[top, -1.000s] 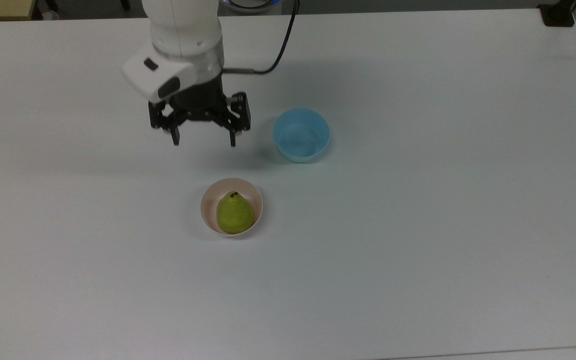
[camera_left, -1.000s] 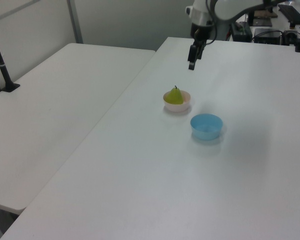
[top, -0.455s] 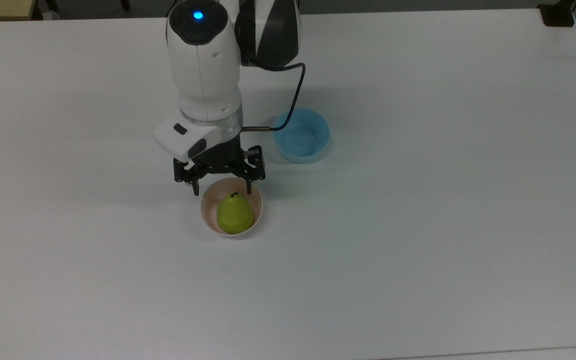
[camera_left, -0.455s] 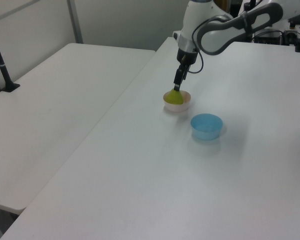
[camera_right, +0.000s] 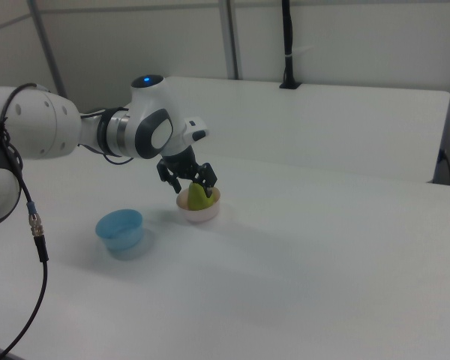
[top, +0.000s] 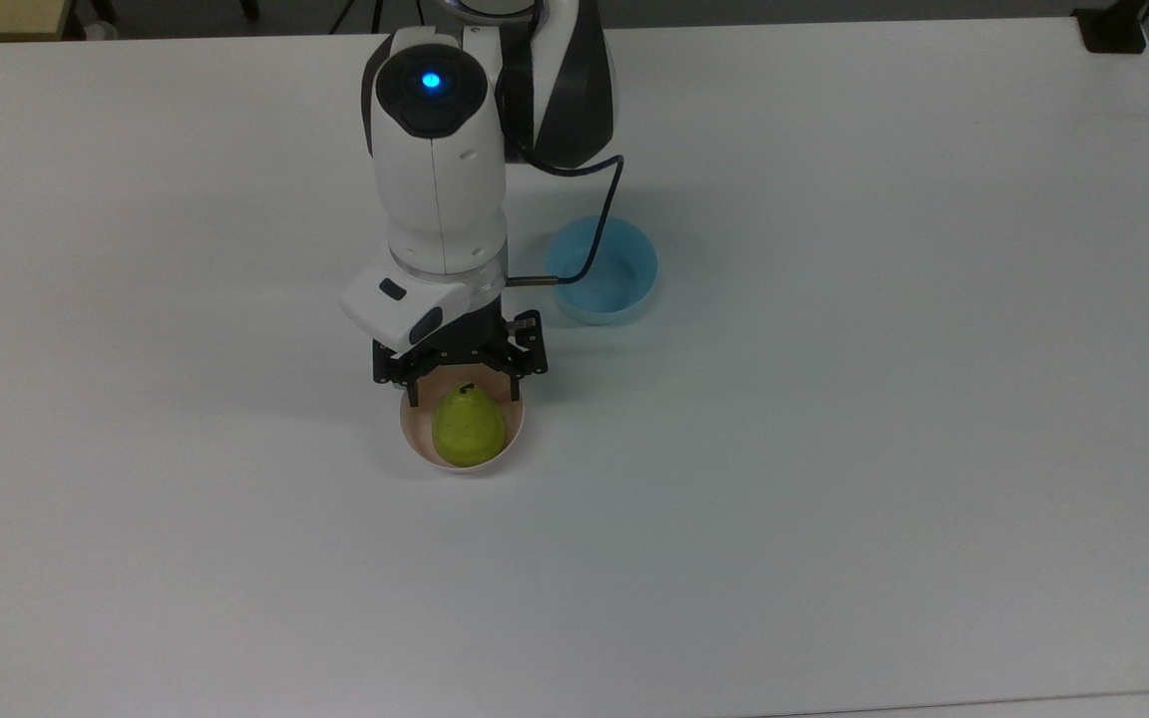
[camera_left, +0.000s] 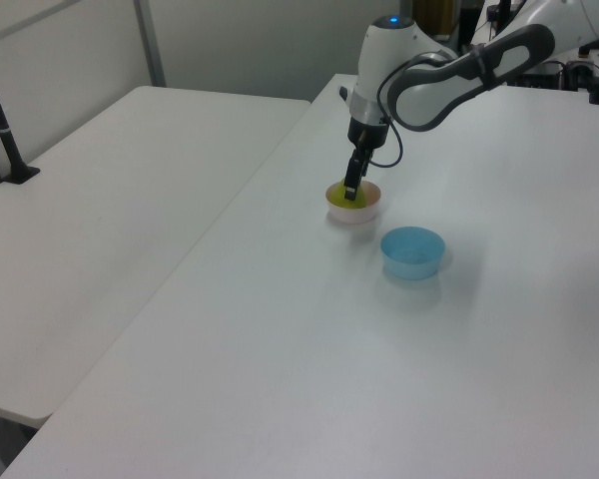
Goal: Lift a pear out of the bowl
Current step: 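Close the gripper on the pear's body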
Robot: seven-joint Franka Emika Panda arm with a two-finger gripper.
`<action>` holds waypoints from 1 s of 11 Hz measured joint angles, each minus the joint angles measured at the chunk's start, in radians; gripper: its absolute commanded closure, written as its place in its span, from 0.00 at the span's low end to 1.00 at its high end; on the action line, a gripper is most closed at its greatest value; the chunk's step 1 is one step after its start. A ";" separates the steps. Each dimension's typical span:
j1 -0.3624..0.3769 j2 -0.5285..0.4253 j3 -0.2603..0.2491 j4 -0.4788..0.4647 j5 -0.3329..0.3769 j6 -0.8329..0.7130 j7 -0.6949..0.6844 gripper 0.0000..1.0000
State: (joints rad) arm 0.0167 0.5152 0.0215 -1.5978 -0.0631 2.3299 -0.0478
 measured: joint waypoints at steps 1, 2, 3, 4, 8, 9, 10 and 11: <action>0.002 0.007 0.000 0.000 -0.004 0.000 -0.001 0.11; 0.001 0.013 0.000 0.000 -0.015 0.005 -0.002 0.18; 0.001 0.022 0.000 0.000 -0.022 0.028 -0.002 0.26; 0.001 0.028 0.000 0.000 -0.026 0.048 -0.002 0.32; 0.002 0.040 0.000 0.004 -0.049 0.058 -0.003 0.63; 0.002 0.040 0.000 0.004 -0.051 0.058 -0.004 0.63; 0.002 0.040 0.000 0.004 -0.051 0.058 -0.004 0.63; 0.002 0.040 0.000 0.006 -0.051 0.058 -0.004 0.63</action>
State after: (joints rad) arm 0.0185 0.5551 0.0217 -1.5921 -0.1145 2.3884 -0.0517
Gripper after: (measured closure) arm 0.374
